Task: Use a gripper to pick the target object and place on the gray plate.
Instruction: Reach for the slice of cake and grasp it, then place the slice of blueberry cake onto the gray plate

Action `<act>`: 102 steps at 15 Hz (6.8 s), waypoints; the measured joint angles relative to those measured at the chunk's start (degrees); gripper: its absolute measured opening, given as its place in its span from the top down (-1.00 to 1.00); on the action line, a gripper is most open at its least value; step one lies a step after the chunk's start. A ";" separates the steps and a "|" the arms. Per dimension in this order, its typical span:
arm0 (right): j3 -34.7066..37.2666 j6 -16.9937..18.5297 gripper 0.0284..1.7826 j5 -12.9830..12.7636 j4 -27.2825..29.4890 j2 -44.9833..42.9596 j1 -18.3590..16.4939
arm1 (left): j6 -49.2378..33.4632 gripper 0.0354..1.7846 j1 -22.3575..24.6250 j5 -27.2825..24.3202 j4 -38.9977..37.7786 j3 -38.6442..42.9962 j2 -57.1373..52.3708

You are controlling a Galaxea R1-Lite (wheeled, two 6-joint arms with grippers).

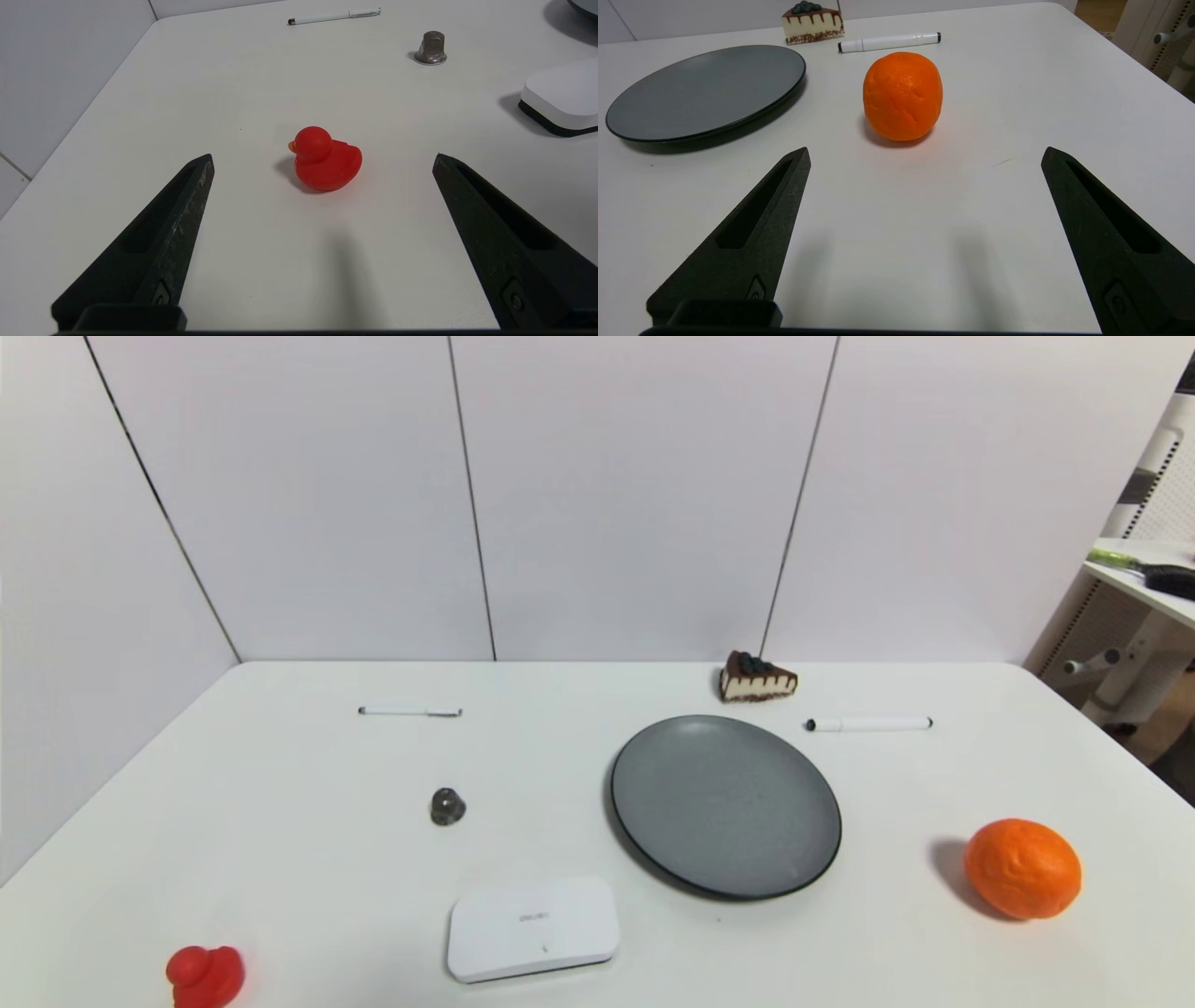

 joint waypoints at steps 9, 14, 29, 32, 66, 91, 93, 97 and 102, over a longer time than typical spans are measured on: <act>-8.24 0.09 -0.92 0.15 3.52 6.97 0.27 | 0.00 -0.89 0.00 0.00 0.00 0.00 0.00; -29.57 0.22 -0.92 0.23 11.35 24.72 1.95 | 0.01 -0.89 0.00 0.02 0.00 0.00 0.00; -77.59 -13.19 -0.92 25.62 17.75 92.70 2.32 | 0.00 -0.89 0.00 0.04 0.00 0.00 0.00; -77.81 -15.07 -0.92 34.62 8.24 99.40 2.30 | -0.02 -0.89 0.00 0.02 0.00 0.00 0.00; -91.48 -26.11 -0.92 44.12 -19.44 134.32 2.67 | -0.02 -0.89 0.00 0.04 0.00 0.00 0.00; -93.38 -29.28 0.21 44.09 -19.76 136.85 2.56 | -0.02 -0.89 0.00 0.04 0.00 0.00 0.00; -93.10 -29.06 0.21 44.01 -19.29 135.91 2.56 | 0.00 -0.89 0.00 0.02 0.00 0.00 0.00; -87.54 -28.54 0.21 44.02 -19.13 130.85 2.54 | 0.00 -0.89 0.00 0.02 0.00 0.00 0.00; -73.73 -28.23 0.21 44.07 -19.15 119.77 3.46 | 0.00 -0.89 0.00 0.02 0.00 0.00 0.00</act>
